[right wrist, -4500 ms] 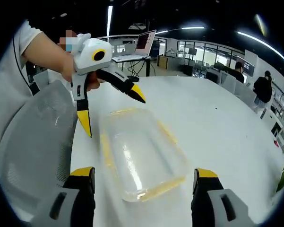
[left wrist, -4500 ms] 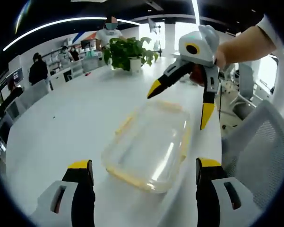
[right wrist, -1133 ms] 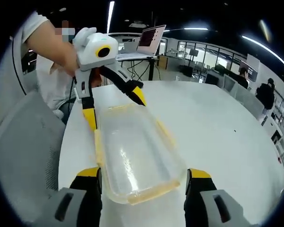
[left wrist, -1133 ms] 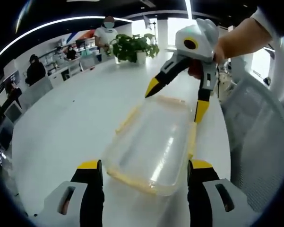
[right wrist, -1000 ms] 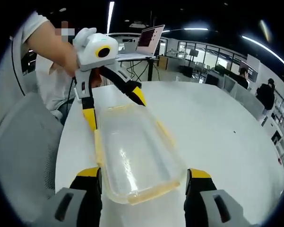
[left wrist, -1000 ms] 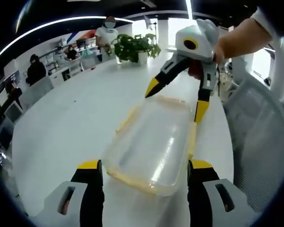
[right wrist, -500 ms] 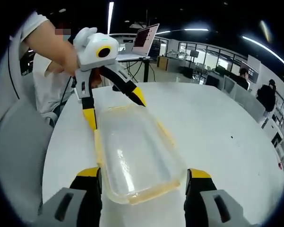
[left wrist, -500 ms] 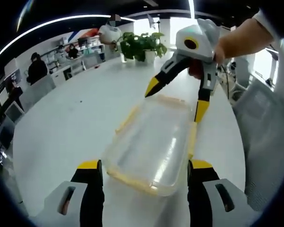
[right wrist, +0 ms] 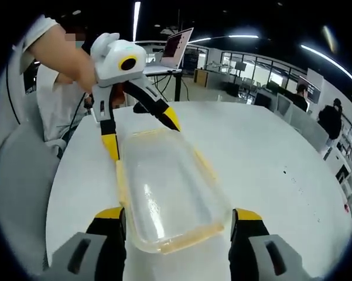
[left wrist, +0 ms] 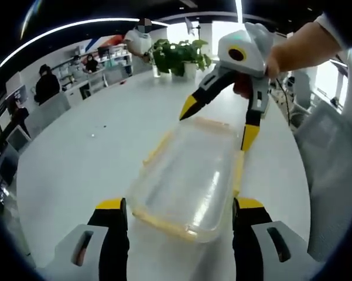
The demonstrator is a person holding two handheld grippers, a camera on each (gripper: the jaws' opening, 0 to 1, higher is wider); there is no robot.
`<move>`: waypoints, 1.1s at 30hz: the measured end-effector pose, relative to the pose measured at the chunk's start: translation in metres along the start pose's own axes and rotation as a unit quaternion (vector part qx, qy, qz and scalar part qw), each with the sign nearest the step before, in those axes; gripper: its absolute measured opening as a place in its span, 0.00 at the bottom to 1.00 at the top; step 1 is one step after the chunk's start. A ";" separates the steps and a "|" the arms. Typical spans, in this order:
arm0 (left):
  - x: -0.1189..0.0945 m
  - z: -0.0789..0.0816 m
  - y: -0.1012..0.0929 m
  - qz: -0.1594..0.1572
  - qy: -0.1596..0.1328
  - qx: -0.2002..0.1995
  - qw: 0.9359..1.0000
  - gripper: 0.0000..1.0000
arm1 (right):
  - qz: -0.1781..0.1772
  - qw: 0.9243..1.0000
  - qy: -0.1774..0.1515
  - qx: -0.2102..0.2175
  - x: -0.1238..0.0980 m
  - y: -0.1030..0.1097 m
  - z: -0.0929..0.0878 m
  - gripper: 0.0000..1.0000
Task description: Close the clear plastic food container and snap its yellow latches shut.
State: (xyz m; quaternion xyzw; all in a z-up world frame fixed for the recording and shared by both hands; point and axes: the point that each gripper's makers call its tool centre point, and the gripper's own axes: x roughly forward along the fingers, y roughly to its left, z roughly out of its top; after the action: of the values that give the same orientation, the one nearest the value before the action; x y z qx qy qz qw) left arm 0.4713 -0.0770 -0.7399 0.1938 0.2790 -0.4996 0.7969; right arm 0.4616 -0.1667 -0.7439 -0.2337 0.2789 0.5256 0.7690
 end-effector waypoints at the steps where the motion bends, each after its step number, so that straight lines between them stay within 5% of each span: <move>1: 0.000 0.000 0.000 0.000 0.000 0.000 1.000 0.71 | -0.001 1.000 0.000 -0.002 0.000 0.000 0.000 0.72; 7: -0.001 -0.001 0.001 0.001 -0.002 -0.013 1.000 0.74 | -0.006 1.000 0.009 -0.002 -0.001 -0.002 -0.003 0.79; 11: -0.006 0.002 -0.003 -0.006 -0.013 -0.021 1.000 0.91 | -0.004 1.000 0.017 0.003 -0.006 -0.001 -0.009 0.84; 14: -0.008 0.000 -0.008 -0.019 -0.015 -0.028 0.999 0.99 | 0.002 0.999 -0.002 0.032 -0.009 0.002 -0.002 0.99; 33: -0.028 0.011 -0.024 -0.008 -0.027 -0.037 0.999 0.99 | -0.024 0.999 -0.027 0.033 -0.025 0.010 0.020 0.99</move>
State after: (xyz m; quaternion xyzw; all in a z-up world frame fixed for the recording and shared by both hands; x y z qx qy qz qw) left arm 0.4428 -0.0746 -0.7139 0.1487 0.2770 -0.5000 0.8070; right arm 0.4488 -0.1676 -0.7127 -0.2004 0.2692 0.5037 0.7960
